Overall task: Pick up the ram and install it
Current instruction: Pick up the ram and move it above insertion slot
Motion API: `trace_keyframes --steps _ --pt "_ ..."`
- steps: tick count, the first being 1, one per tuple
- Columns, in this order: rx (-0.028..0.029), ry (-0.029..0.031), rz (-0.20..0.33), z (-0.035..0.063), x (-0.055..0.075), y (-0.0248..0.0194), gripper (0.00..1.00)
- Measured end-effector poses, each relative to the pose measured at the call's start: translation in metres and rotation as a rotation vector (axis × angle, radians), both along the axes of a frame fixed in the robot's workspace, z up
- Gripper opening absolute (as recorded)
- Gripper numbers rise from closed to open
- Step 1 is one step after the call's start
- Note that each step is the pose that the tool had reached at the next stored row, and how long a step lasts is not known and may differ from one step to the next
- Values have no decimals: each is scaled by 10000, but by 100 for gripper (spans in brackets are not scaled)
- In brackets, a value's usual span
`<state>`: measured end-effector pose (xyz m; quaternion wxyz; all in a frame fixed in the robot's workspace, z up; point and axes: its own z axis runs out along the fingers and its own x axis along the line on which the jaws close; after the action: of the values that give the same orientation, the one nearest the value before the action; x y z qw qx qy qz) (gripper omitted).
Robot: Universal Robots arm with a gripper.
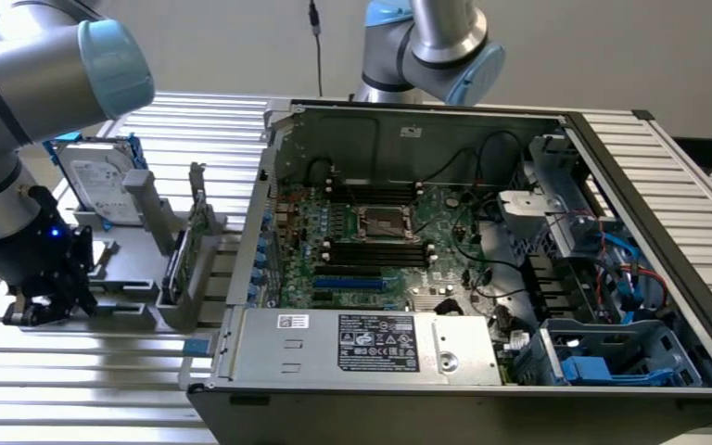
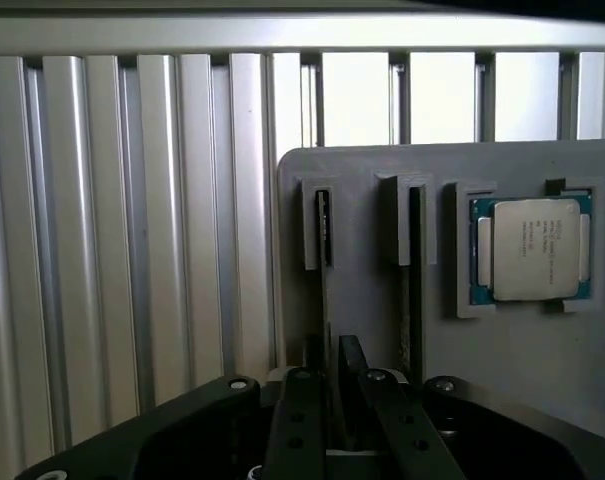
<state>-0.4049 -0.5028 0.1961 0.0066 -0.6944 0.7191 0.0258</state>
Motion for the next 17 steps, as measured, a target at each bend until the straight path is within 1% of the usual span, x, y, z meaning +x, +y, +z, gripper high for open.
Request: trace_keyframes --steps 7,8,9,17 --pt "102 -1 -75 -2 1 -2 21" --pt "109 -2 -87 -2 1 -2 19" --pt "114 -1 -98 -2 0 -2 13" --pt "139 -1 -151 -2 0 -3 13"
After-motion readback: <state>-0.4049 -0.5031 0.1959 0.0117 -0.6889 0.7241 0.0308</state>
